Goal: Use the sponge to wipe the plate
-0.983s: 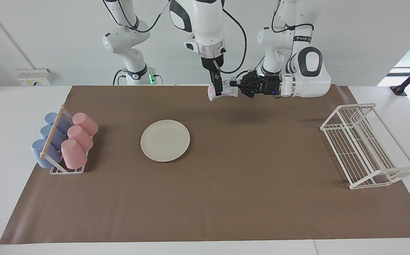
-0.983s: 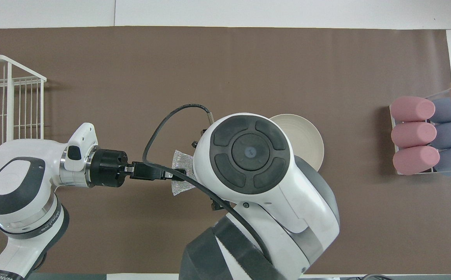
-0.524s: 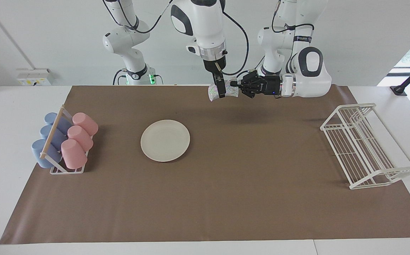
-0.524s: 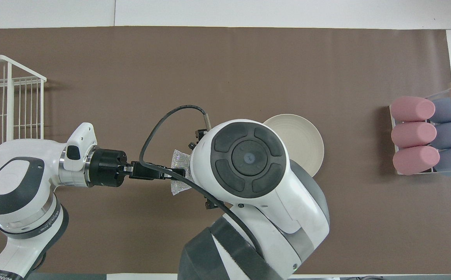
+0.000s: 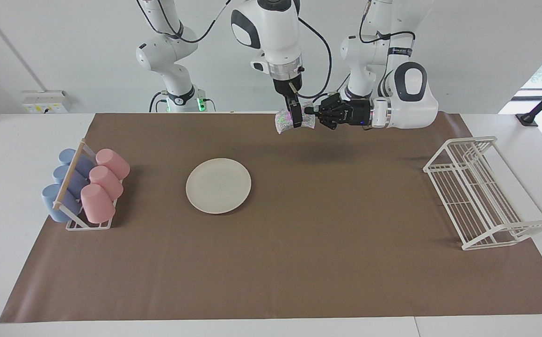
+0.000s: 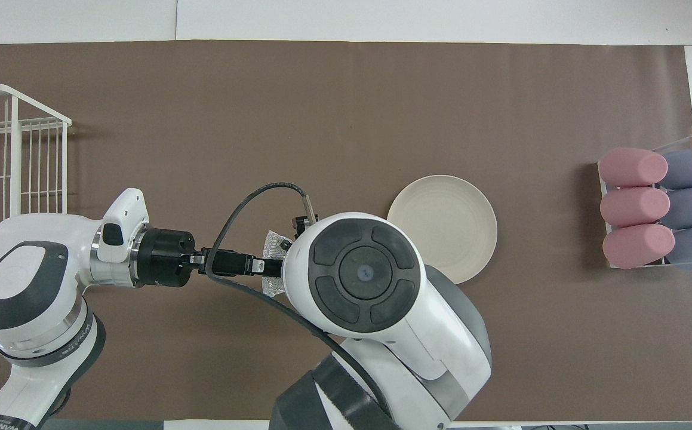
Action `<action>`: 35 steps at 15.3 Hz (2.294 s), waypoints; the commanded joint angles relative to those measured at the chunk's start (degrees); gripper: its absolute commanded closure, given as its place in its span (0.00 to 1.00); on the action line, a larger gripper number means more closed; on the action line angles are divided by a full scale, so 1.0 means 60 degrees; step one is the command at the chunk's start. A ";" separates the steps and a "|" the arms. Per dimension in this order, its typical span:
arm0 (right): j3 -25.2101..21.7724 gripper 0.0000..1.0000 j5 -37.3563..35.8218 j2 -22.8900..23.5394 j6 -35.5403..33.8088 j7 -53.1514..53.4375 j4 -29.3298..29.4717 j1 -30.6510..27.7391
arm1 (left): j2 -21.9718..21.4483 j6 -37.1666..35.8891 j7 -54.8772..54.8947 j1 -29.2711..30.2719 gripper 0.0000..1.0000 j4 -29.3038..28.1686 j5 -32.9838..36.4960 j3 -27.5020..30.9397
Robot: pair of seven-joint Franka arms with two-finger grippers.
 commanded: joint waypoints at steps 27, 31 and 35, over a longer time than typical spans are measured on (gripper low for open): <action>-0.0081 1.00 -0.0172 -0.1335 0.2872 -0.2239 -0.4905 -0.3093 | -0.0365 0.0110 -0.3481 0.1520 0.00 0.1595 0.4401 0.0109; -0.0066 1.00 -0.0172 -0.1262 0.4223 -0.3015 -0.5817 -0.3369 | -0.0336 0.0126 -0.5078 0.1652 0.00 0.2809 0.6701 0.0109; -0.0052 1.00 -0.0172 -0.1131 0.5438 -0.3280 -0.6213 -0.3663 | -0.0336 -0.0385 -0.5945 0.1696 0.00 0.3952 0.9233 0.0109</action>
